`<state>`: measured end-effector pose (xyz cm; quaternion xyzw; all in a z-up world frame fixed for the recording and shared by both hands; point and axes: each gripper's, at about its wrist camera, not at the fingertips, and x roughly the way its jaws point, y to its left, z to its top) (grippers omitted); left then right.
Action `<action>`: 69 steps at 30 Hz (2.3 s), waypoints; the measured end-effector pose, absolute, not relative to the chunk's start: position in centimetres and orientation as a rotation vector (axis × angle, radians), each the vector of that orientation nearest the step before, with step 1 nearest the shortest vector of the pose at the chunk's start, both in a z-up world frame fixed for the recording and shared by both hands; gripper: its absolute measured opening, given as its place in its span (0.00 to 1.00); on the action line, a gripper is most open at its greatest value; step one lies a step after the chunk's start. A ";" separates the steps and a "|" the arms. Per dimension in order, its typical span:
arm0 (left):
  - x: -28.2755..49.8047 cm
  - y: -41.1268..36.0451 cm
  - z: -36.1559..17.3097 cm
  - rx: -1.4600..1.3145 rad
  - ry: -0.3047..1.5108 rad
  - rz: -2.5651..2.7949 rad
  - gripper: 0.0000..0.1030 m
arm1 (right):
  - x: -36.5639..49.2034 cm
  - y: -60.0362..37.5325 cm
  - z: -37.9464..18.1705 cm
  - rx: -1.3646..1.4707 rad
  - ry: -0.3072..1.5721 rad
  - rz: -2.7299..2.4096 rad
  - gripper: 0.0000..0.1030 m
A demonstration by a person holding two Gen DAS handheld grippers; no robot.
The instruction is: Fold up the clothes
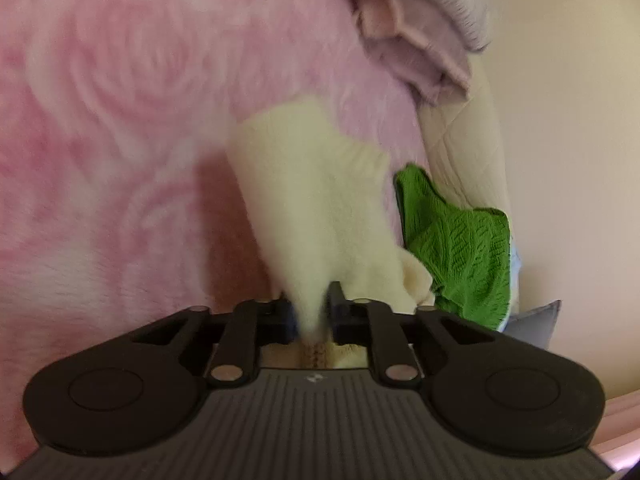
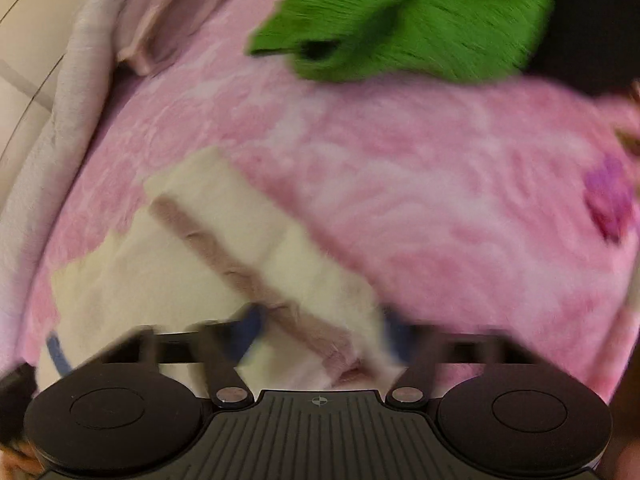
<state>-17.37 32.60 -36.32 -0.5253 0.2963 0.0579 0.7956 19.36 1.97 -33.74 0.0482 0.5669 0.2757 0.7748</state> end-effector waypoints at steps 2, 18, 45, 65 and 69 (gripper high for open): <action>-19.4 32.7 -34.8 -1.121 0.580 0.165 0.07 | 18.3 2.6 -32.1 0.084 1.176 0.655 0.19; -36.4 43.5 -14.5 -0.736 0.453 0.754 0.13 | 8.9 21.2 -18.2 0.144 1.169 1.324 0.31; -56.0 36.2 -32.8 -1.178 0.640 0.999 0.24 | -29.3 23.7 -35.6 -1.421 -0.142 1.810 0.17; -44.0 38.6 -38.0 -1.035 0.779 0.809 0.29 | 12.7 12.0 -24.6 0.178 1.013 0.529 0.49; -41.2 38.6 -39.5 -1.010 0.795 0.806 0.30 | 8.4 11.8 -28.6 0.054 1.202 0.635 0.50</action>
